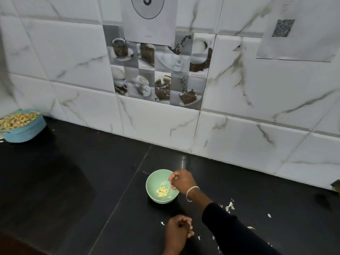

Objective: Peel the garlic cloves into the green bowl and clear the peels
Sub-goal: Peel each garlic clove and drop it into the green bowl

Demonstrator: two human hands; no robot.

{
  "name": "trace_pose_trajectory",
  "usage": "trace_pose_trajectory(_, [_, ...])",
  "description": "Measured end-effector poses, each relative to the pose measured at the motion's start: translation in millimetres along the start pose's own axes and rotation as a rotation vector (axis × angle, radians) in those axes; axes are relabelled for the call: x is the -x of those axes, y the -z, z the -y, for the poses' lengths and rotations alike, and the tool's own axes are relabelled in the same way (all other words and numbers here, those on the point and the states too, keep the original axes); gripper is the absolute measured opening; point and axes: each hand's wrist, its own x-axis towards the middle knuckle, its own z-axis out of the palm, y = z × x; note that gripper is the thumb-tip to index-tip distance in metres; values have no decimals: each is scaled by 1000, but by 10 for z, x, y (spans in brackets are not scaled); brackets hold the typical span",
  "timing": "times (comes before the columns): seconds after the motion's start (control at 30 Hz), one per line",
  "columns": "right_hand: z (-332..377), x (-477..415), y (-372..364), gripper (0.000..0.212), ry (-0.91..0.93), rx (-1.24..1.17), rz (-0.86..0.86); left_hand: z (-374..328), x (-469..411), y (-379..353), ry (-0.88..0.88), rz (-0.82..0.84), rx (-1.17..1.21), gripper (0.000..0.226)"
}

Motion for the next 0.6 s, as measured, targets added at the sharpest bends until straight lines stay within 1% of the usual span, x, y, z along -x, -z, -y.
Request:
trace_pose_trajectory(0.1, [30, -58, -30, 16, 14, 65, 1, -11, 28, 63, -1, -21, 2, 20])
trace_pose_trajectory(0.2, [-5, -101, -18, 13, 35, 81, -22, -49, 68, 93, -61, -38, -67, 20])
trace_pose_trajectory(0.27, [-44, -77, 19, 8, 44, 42, -45, -32, 87, 142, -190, -84, -243, 22])
trace_pose_trajectory(0.33, [-107, 30, 84, 6, 53, -31, -72, 48, 86, 208, -375, -161, -456, 22])
trace_pose_trajectory(0.43, [-279, 344, 242, 8, 59, -123, -121, 230, 51, 326, -636, -256, -654, 6])
trace_pose_trajectory(0.5, [-489, 619, 390, 9, 54, -146, -142, 362, 12, 394, -743, -259, -806, 24])
trace_pose_trajectory(0.53, [-622, 758, 467, 9, 58, -136, -158, 413, -11, 434, -753, -268, -892, 35])
trace_pose_trajectory(0.6, [-925, 1089, 649, 10, 52, -75, -237, 479, -38, 472, -657, -291, -1054, 61])
